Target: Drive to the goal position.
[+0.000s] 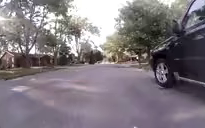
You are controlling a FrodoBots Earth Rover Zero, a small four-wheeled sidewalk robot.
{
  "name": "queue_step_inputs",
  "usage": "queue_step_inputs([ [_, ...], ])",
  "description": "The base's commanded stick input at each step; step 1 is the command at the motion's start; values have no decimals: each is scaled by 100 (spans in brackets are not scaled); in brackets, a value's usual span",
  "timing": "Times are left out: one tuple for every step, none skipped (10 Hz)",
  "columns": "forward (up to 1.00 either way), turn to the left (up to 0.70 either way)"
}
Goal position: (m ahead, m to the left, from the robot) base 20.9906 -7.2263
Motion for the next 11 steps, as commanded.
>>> queue_step_inputs([
  [85,0],
  [85,0],
  [85,0],
  [85,0],
  [85,0],
  [85,-10],
  [85,-31],
  [85,-29],
  [85,2],
  [85,2],
  [85,2],
])
